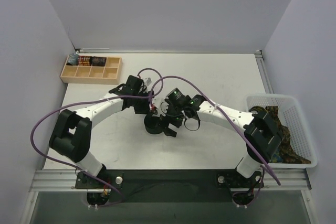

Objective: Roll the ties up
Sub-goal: Roll the tie

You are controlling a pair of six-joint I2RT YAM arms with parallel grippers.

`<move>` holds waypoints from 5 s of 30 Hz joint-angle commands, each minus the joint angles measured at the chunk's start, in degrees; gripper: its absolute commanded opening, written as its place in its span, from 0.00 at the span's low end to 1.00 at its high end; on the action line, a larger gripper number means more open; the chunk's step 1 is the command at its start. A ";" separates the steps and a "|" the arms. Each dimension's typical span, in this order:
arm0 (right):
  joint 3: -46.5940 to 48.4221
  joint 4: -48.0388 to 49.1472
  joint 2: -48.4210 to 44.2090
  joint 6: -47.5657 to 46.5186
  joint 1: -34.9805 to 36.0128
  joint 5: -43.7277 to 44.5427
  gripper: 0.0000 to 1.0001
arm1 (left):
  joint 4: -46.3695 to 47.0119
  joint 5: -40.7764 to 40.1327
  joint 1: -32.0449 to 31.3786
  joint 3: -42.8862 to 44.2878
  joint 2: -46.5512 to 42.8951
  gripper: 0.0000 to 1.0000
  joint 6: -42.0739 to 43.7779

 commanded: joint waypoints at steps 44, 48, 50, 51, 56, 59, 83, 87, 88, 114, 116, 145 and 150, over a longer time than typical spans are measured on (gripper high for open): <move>-19.55 37.99 -5.80 11.62 -2.05 -0.45 1.00 | 4.45 11.93 0.02 2.46 2.28 0.54 6.42; -23.24 46.49 -6.06 14.17 1.55 6.59 1.00 | 4.10 11.49 0.11 2.90 2.54 0.54 6.41; -24.82 48.88 -5.45 14.79 2.79 9.83 1.00 | 3.75 11.40 0.11 3.25 2.72 0.54 6.32; -25.26 51.24 -4.93 15.40 3.32 10.55 1.00 | 3.66 11.49 0.11 3.42 2.80 0.54 6.32; -26.58 58.55 -0.27 16.02 3.59 15.91 1.00 | 3.48 12.98 0.11 3.43 2.72 0.54 6.50; -26.58 61.54 1.32 15.14 3.50 16.88 1.00 | 3.31 14.65 0.02 3.43 2.89 0.54 7.20; -24.83 61.12 3.08 11.27 -4.14 -1.40 1.00 | -3.28 18.09 0.81 10.10 8.69 0.54 12.74; -24.39 59.80 2.03 11.45 -4.14 -0.96 1.00 | -3.37 13.96 1.07 11.68 7.64 0.62 11.51; -24.21 59.10 1.68 11.62 -4.14 -0.70 1.00 | -3.37 11.86 1.07 11.95 7.47 0.63 11.16; -12.96 35.88 2.28 11.36 -8.89 -12.28 0.98 | 5.32 -5.21 7.84 -12.56 -23.56 0.81 -0.44; -12.70 38.43 4.47 12.24 -9.33 -13.52 0.98 | 6.99 -5.64 7.84 -13.18 -22.78 0.78 -1.23; -11.12 58.65 19.16 17.95 -9.51 -19.24 0.77 | 12.45 -2.13 6.70 -6.86 -4.49 0.56 -8.18; -11.38 60.49 20.39 19.88 -9.42 -20.64 0.63 | 12.62 -1.69 6.79 -6.07 -1.77 0.56 -8.09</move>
